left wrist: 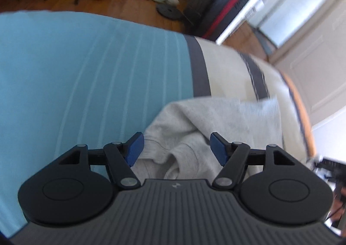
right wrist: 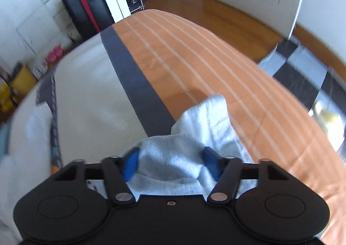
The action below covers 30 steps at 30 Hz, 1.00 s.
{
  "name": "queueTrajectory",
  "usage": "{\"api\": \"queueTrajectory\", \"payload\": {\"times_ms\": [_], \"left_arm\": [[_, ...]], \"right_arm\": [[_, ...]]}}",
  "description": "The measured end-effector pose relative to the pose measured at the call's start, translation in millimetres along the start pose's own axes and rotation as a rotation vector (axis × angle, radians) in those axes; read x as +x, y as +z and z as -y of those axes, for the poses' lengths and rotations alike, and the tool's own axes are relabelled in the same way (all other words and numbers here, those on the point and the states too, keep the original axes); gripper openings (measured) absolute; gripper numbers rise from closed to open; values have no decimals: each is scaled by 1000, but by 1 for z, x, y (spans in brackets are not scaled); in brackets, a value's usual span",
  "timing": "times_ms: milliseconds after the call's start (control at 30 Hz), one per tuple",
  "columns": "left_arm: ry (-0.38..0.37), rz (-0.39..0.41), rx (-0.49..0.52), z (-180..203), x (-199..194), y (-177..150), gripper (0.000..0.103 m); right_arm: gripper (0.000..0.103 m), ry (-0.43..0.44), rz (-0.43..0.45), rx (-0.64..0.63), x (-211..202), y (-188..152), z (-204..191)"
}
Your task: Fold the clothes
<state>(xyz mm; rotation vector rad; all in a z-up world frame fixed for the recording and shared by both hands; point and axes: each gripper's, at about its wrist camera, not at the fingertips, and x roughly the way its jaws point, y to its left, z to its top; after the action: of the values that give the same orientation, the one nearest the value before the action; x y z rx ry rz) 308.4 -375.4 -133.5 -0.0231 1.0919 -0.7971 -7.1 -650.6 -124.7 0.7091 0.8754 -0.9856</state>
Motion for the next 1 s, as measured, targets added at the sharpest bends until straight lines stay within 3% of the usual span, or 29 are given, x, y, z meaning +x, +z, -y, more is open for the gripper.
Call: {"api": "queueTrajectory", "payload": {"times_ms": [67, 100, 133, 167, 300, 400, 467, 500, 633, 700, 833, 933, 1000], "left_arm": [[45, -22, 30, 5, 4, 1, 74], [60, -25, 27, 5, 7, 2, 75], [74, -29, 23, 5, 10, 3, 75], [71, -14, -15, -1, 12, 5, 75], [68, 61, -188, -21, 18, 4, 73], [36, 33, -138, -13, 21, 3, 69], [0, -22, -5, 5, 22, 0, 40], [-6, -43, 74, 16, 21, -3, 16], [134, 80, 344, 59, 5, -22, 16], [154, 107, 351, 66, 1, -23, 16], [228, 180, 402, 76, -8, -22, 16], [258, 251, 383, 75, -27, -18, 15], [261, 297, 362, 72, -41, -15, 15]], "right_arm": [[25, -33, 43, -40, -2, -1, -6], [20, -35, 59, -22, -5, 1, -4], [8, -36, 76, -4, -8, 3, -1], [5, -37, 93, 11, -11, 5, 2], [5, -35, 187, 24, -31, 8, 11], [5, -7, 188, 38, -32, 10, 19], [5, 26, 178, 83, -35, 9, 27], [5, 42, 176, 105, -36, 9, 31], [5, 21, 272, 144, -57, 9, 38], [5, 11, 316, 143, -64, 8, 38], [5, 19, 319, 134, -64, 7, 37], [5, 19, 350, 128, -69, 7, 38], [5, -48, 423, 110, -80, 4, 36]]}}
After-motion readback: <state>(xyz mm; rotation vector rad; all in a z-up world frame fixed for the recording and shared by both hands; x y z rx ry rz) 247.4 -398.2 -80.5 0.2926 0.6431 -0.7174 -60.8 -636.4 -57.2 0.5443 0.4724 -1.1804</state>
